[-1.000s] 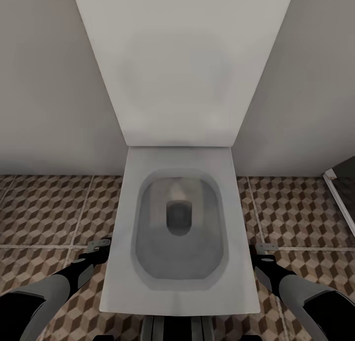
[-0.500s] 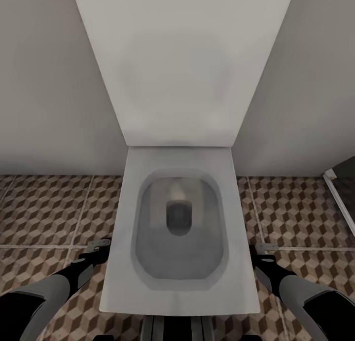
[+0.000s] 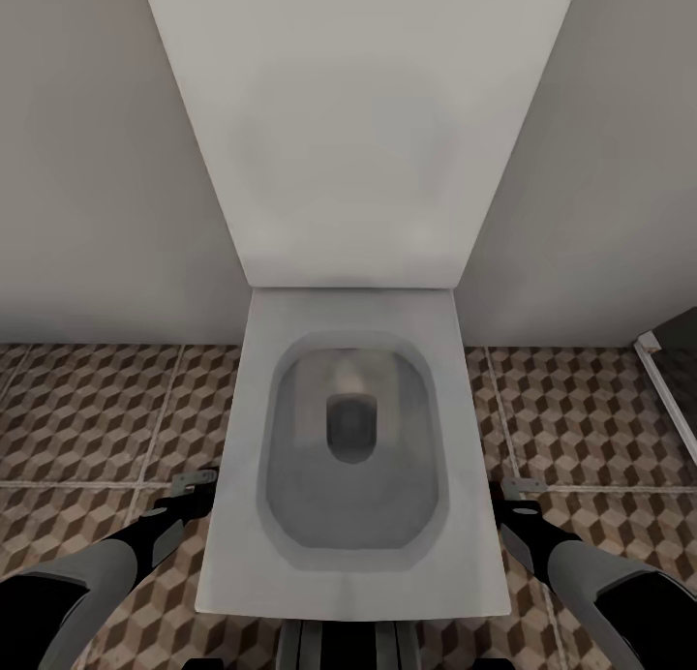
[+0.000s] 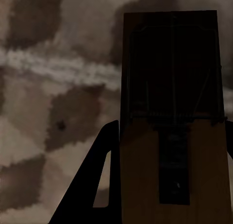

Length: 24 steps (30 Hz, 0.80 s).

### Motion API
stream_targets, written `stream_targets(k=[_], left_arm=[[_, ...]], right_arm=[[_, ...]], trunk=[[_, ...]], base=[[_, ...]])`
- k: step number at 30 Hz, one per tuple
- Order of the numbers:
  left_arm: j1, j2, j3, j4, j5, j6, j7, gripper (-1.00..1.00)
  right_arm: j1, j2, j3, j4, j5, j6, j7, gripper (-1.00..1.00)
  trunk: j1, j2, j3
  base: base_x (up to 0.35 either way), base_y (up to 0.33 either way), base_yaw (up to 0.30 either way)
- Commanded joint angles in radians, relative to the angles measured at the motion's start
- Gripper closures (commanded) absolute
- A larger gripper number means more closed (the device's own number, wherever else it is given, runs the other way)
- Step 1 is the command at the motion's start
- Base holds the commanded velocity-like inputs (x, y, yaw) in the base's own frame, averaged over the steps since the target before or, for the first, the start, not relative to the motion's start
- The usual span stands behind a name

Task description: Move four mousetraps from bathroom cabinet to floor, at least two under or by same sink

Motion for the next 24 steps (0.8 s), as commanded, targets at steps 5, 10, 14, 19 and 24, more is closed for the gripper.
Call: stream_targets(k=[5,10,14,19,24], left_arm=[[0.0,0.0,-0.016,0.004,0.007,-0.002,0.007,1.0],[0.0,0.0,-0.016,0.004,0.007,-0.002,0.007,1.0],[0.0,0.0,-0.016,0.004,0.007,-0.002,0.007,1.0],[0.0,0.0,-0.016,0.004,0.007,-0.002,0.008,1.0],[0.0,-0.001,-0.016,0.004,0.007,-0.002,0.008,1.0]], right_arm=[[0.001,0.0,0.02,-0.001,-0.015,0.001,-0.002,1.0],[0.001,-0.001,0.02,-0.001,-0.015,0.004,-0.002,1.0],[0.0,-0.001,0.019,-0.001,-0.015,0.007,-0.002,1.0],[0.0,-0.001,0.019,-0.001,-0.015,0.01,-0.002,1.0],[0.001,-0.001,0.02,-0.001,-0.015,0.011,-0.002,1.0]], trunk=[[0.0,0.0,-0.001],[0.0,0.0,-0.001],[0.0,0.0,-0.001],[0.0,0.0,-0.001],[0.0,0.0,-0.001]], base=[[0.0,0.0,0.0],[0.0,0.0,0.0],[0.0,0.0,0.0],[0.0,0.0,0.0],[0.0,0.0,0.0]])
